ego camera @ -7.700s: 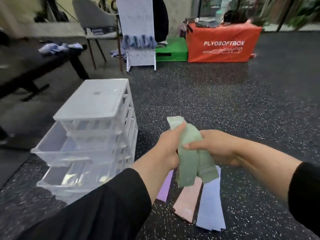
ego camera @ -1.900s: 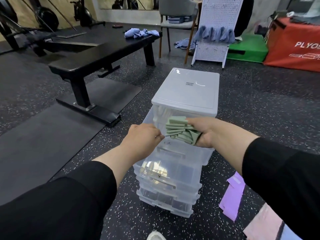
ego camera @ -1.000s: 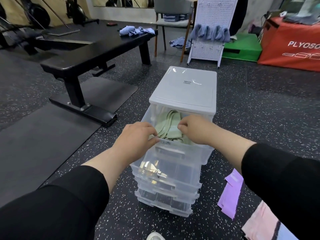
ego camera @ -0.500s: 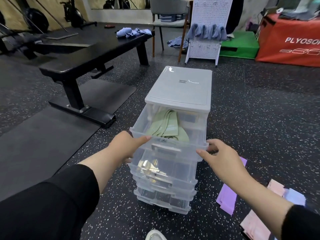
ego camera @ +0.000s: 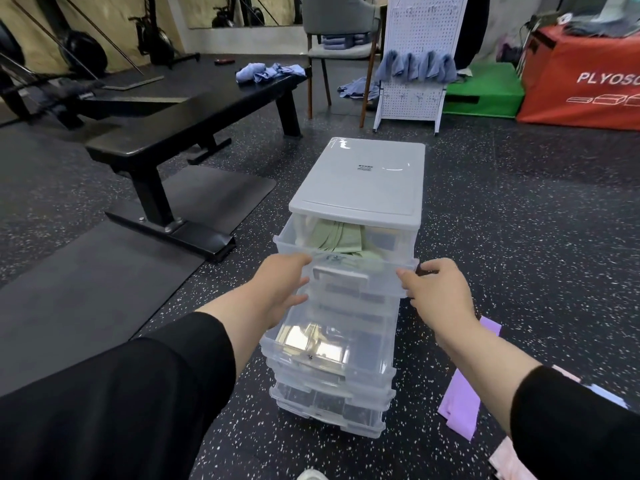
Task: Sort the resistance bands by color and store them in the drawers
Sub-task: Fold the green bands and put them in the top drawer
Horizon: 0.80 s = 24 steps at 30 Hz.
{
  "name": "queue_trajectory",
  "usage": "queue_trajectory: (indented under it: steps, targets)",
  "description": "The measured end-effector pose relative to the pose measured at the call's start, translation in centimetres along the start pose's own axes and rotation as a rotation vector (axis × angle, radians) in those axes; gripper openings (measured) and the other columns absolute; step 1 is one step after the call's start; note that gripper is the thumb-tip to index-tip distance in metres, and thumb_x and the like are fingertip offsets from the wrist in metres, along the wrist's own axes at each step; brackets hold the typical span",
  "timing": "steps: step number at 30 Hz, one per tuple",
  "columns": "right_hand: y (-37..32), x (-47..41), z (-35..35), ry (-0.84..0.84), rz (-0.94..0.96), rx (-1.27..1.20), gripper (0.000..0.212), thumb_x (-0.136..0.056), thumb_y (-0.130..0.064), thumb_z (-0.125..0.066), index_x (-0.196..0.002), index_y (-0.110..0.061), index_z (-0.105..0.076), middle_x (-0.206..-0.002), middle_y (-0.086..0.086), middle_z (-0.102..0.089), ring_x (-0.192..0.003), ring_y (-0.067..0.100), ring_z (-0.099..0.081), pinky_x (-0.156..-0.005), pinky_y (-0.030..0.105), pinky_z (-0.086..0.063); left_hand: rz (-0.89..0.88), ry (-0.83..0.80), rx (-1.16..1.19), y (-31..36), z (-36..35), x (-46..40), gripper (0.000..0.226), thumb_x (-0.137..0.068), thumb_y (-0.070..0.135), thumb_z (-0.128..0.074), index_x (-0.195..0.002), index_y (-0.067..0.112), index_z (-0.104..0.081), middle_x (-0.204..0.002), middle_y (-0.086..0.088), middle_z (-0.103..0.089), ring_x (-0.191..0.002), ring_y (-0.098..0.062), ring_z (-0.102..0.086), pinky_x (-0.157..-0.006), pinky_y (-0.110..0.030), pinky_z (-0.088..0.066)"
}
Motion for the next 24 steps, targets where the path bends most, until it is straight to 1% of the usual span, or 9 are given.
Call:
queue_trajectory:
  steps: [2,5,8,12,14,16,18,21,24]
  targets:
    - [0.4,-0.9,-0.5,0.013,-0.084,-0.188,0.041,-0.075,-0.049,-0.074,-0.096,-0.016,-0.063,-0.088,0.012,-0.075,-0.082,0.023,-0.071,-0.084,0.045,-0.059,-0.020,-0.018,-0.016,0.6,-1.1,-0.5,0.041,-0.103,0.022,-0.054,-0.143,0.014,-0.049,-0.141,-0.005,-0.049,-0.121,-0.021,-0.060,-0.094,-0.043,-0.057]
    - [-0.4,-0.9,-1.2,-0.066,-0.204,-0.427,0.018,-0.093,-0.018,-0.066,-0.086,-0.001,-0.068,-0.107,0.027,-0.072,-0.098,0.033,-0.072,-0.096,0.050,-0.057,-0.030,-0.021,-0.048,1.3,-2.3,-1.3,0.028,-0.103,0.021,-0.054,-0.131,0.016,-0.053,-0.126,0.001,-0.048,-0.120,-0.018,-0.060,-0.094,-0.043,-0.056]
    - [-0.9,-1.6,-1.8,-0.149,-0.225,-0.447,0.036,-0.094,-0.001,-0.055,-0.119,0.023,-0.050,-0.133,0.040,-0.048,-0.126,0.053,-0.046,-0.100,0.057,-0.053,-0.045,-0.023,-0.085,1.6,-3.2,-2.1,0.012,-0.103,0.018,-0.051,-0.114,0.019,-0.057,-0.128,0.001,-0.049,-0.118,-0.016,-0.059,-0.098,-0.045,-0.055]
    - [-1.8,-2.2,-2.3,-0.225,-0.271,-0.465,0.038,-0.099,0.000,-0.044,-0.132,0.019,-0.041,-0.142,0.037,-0.038,-0.135,0.049,-0.037,-0.086,0.036,-0.056,-0.092,-0.003,-0.106,1.7,-4.1,-3.3,0.021,-0.101,0.017,-0.052,-0.121,0.016,-0.058,-0.130,-0.001,-0.054,-0.118,-0.018,-0.060,-0.101,-0.049,-0.054]
    - [-2.0,-2.3,-2.2,-0.240,-0.287,-0.463,0.029,-0.100,0.000,-0.042,-0.125,0.014,-0.049,-0.143,0.036,-0.040,-0.135,0.047,-0.039,-0.092,0.039,-0.056,-0.086,-0.009,-0.096,1.7,-4.7,-3.7,0.011,-0.100,0.017,-0.052,-0.109,0.022,-0.057,-0.116,0.005,-0.054,-0.115,-0.015,-0.059,-0.099,-0.049,-0.055]
    - [-1.7,-2.8,-2.2,-0.257,-0.254,-0.413,0.025,-0.101,-0.001,-0.041,-0.121,0.010,-0.052,-0.142,0.036,-0.044,-0.135,0.047,-0.042,-0.096,0.043,-0.056,-0.088,-0.006,-0.091,1.7,-5.0,-3.8,0.017,-0.100,0.016,-0.053,-0.091,0.030,-0.050,-0.105,0.006,-0.052,-0.116,-0.018,-0.058,-0.100,-0.050,-0.054]
    - [-1.7,-3.2,-2.1,-0.274,-0.197,-0.391,0.038,-0.102,-0.002,-0.041,-0.138,0.002,-0.052,-0.137,0.030,-0.054,-0.129,0.039,-0.054,-0.099,0.047,-0.056,-0.088,-0.008,-0.106,1.8,-5.3,-3.8,0.026,-0.099,0.016,-0.053,-0.083,0.034,-0.043,-0.098,0.009,-0.048,-0.119,-0.022,-0.057,-0.101,-0.051,-0.053]
    - [-2.0,-3.4,-1.9,-0.324,-0.137,-0.394,0.050,-0.103,-0.005,-0.041,-0.152,-0.011,-0.043,-0.140,0.009,-0.056,-0.116,0.019,-0.058,-0.101,0.051,-0.055,-0.089,-0.021,-0.147,1.9,-5.6,-3.9,0.028,-0.099,0.016,-0.052,-0.081,0.036,-0.042,-0.097,0.011,-0.046,-0.123,-0.022,-0.056,-0.102,-0.050,-0.053]
    - [-2.3,-3.4,-1.7,-0.369,-0.119,-0.351,0.052,-0.104,-0.007,-0.040,-0.156,-0.013,-0.038,-0.154,0.007,-0.046,-0.129,0.022,-0.051,-0.102,0.052,-0.054,-0.094,-0.026,-0.190,2.0,-5.6,-4.0,0.022,-0.100,0.016,-0.052,-0.089,0.034,-0.046,-0.102,0.013,-0.047,-0.123,-0.019,-0.056,-0.102,-0.050,-0.054]
Point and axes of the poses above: each hand's wrist, its own x-axis away from the middle knuckle, its own z-axis out of the back of the hand, y = z × x, the point moved 3 cm from there along -x, towards the middle knuckle
